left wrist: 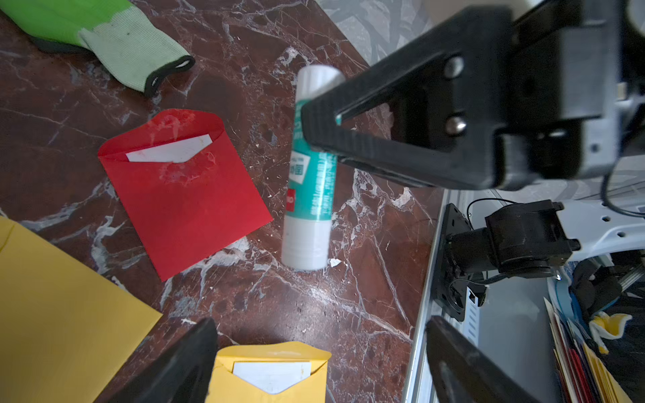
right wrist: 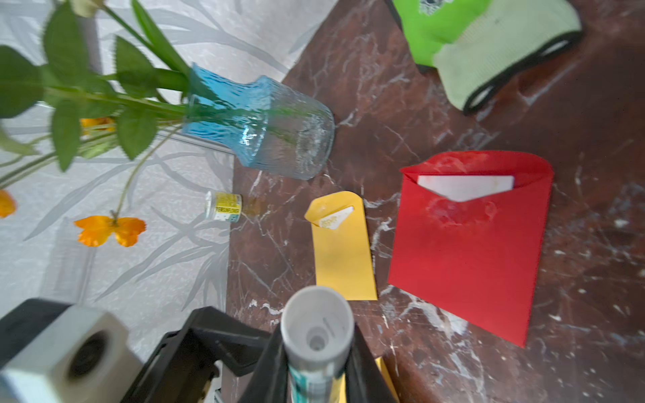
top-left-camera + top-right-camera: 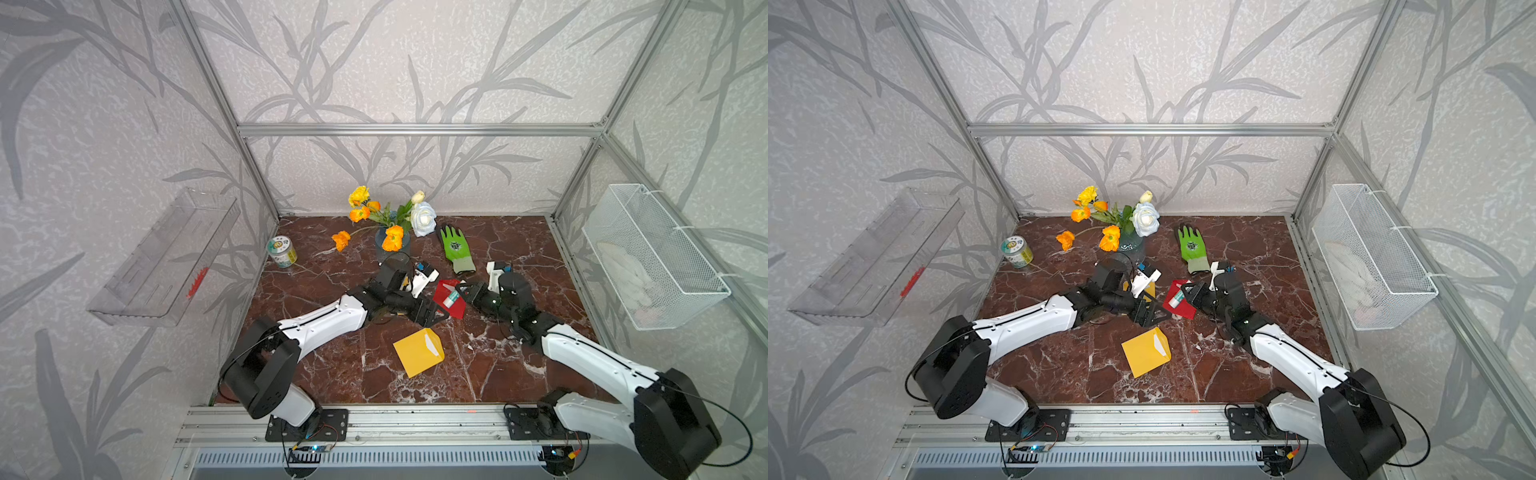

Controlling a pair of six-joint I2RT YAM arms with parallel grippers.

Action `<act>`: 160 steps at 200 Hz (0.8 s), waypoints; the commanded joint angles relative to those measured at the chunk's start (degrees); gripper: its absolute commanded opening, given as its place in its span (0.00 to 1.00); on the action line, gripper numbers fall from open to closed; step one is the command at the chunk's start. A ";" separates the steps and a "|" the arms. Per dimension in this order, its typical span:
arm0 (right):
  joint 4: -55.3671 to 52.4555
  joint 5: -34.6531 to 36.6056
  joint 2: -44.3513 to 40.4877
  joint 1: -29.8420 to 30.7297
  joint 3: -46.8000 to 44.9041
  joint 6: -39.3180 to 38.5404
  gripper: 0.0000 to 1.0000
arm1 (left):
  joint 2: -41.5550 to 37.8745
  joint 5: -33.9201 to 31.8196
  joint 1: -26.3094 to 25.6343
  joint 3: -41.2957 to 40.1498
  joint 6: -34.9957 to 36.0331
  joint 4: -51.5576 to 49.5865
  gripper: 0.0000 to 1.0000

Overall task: Seal the envelope with a glue stick
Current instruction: Pick up the glue stick from the center of the board.

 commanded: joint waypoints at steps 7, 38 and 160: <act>3.50 -1.66 -2.99 0.79 -1.35 -1.68 0.01 | 1.90 -0.11 -0.78 2.65 -1.65 5.36 0.92; 2.30 -1.61 -4.71 1.79 -1.28 -2.33 0.00 | 3.75 1.17 -1.19 5.11 -1.86 6.19 0.84; -0.09 -1.31 -5.14 2.16 -1.10 -3.73 0.54 | 5.52 4.94 -3.17 7.46 -0.45 2.28 0.03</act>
